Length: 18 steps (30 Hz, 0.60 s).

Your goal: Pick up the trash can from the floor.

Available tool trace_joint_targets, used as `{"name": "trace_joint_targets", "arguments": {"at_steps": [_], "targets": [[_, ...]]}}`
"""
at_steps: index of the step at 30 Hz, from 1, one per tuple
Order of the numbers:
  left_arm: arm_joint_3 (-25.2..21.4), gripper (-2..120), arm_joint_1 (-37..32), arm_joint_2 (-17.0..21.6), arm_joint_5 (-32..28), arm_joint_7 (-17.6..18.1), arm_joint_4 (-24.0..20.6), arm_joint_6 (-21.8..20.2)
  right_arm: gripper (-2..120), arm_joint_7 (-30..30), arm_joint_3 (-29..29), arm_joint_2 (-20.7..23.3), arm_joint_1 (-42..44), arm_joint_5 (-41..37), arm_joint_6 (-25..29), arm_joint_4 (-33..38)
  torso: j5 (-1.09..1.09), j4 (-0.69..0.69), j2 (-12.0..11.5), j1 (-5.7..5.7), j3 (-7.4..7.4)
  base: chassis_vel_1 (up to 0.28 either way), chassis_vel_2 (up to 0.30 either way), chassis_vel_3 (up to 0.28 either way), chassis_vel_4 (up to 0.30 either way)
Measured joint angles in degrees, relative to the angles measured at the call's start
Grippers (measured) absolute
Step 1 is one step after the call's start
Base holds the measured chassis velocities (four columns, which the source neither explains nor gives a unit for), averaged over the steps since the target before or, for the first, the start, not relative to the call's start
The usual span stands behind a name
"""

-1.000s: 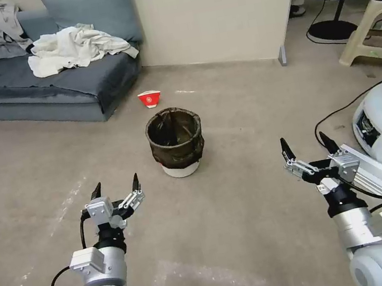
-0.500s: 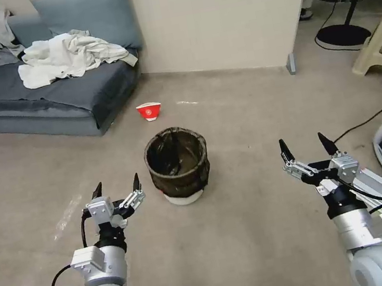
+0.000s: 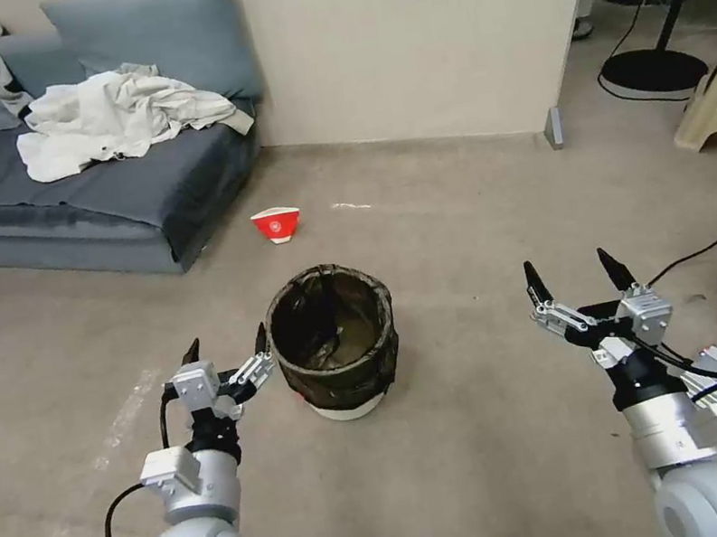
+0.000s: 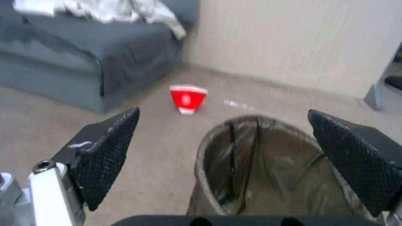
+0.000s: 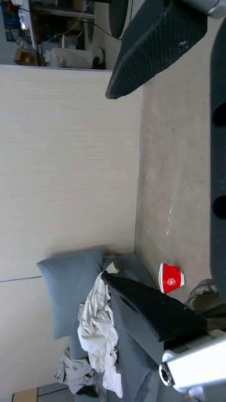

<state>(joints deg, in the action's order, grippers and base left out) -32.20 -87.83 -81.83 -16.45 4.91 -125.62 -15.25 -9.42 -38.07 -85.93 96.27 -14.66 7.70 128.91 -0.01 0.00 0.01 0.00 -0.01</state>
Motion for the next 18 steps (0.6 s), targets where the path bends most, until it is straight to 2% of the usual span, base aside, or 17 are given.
{"name": "trace_joint_targets", "arguments": {"at_steps": [1, 2, 4, 5, 7, 8, 10, 11, 14, 15, 18], "targets": [[0.0, 100, 0.0, 0.0, 0.0, 0.0, 0.0, 0.0, 100, 0.0, 0.0, 0.0, 0.0, 0.0, 0.0, 0.0, 0.0, 0.0, 0.0, 0.0, 0.0, 0.0, 0.0, 0.0, 0.0], [0.5, 100, 2.2, 1.8, -2.5, 1.1, 1.2, -3.0, 100, -0.1, 0.0, 0.0, 0.1, 0.1, -0.1, 0.0, 0.01, 0.0, 0.0, 0.0, 0.0, 0.0, 0.0, 0.0, 0.0], [1.5, 100, 4.9, 4.4, -5.4, 2.2, 3.6, -5.6, 100, -0.2, -0.1, -0.2, 0.4, 0.3, -0.3, 0.4, 0.0, 0.01, 0.0, 0.0, 0.01, 0.0, 0.0, 0.0, 0.0], [1.5, 100, 4.9, 4.4, -5.4, 2.2, 3.6, -5.6, 100, -0.2, -0.1, -0.2, 0.4, 0.3, -0.3, 0.4, 0.0, 0.01, 0.0, 0.0, 0.01, 0.0, 0.0, 0.0, 0.0], [3.7, 100, 9.8, 7.8, -9.4, 3.5, 8.2, -8.4, 100, -0.3, -0.4, -0.7, 1.0, 0.8, -0.9, 0.9, 0.0, 0.0, 0.0, 0.0, 0.01, 0.0, 0.0, 0.0, 0.0], [3.7, 100, 9.8, 7.8, -9.4, 3.5, 8.2, -8.4, 100, -0.3, -0.4, -0.7, 1.0, 0.8, -0.9, 0.9, 0.0, 0.0, 0.0, 0.0, 0.01, 0.0, 0.0, 0.0, 0.0], [6.3, 100, 14.3, 9.7, -13.3, 5.7, 12.2, -11.0, 100, -0.4, -0.9, -1.2, 1.4, 1.3, -1.2, 1.0, 0.0, 0.0, 0.0, 0.0, 0.01, 0.0, 0.0, 0.0, 0.0], [6.3, 100, 14.3, 9.7, -13.3, 5.7, 12.2, -11.0, 100, -0.4, -0.9, -1.2, 1.4, 1.3, -1.2, 1.0, 0.0, 0.0, 0.0, 0.0, 0.01, 0.0, 0.0, 0.0, 0.0], [9.2, 100, 20.0, 10.8, -15.0, 7.0, 18.8, -12.0, 100, -0.3, -1.4, -1.6, 1.8, 1.8, -1.7, 1.0, 0.0, 0.0, 0.0, 0.0, 0.01, 0.0, 0.0, 0.0, 0.0], [9.2, 100, 20.0, 10.8, -15.0, 7.0, 18.8, -12.0, 100, -0.3, -1.4, -1.6, 1.8, 1.8, -1.7, 1.0, 0.0, 0.0, 0.0, 0.0, 0.01, 0.0, 0.0, 0.0, 0.0], [11.5, 100, 25.3, 11.1, -15.4, 7.6, 25.1, -12.0, 100, -0.3, -1.9, -1.8, 2.0, 1.9, -1.9, 1.0, 0.01, -0.01, 0.0, 0.0, 0.01, 0.0, 0.0, 0.0, 0.0]]}}
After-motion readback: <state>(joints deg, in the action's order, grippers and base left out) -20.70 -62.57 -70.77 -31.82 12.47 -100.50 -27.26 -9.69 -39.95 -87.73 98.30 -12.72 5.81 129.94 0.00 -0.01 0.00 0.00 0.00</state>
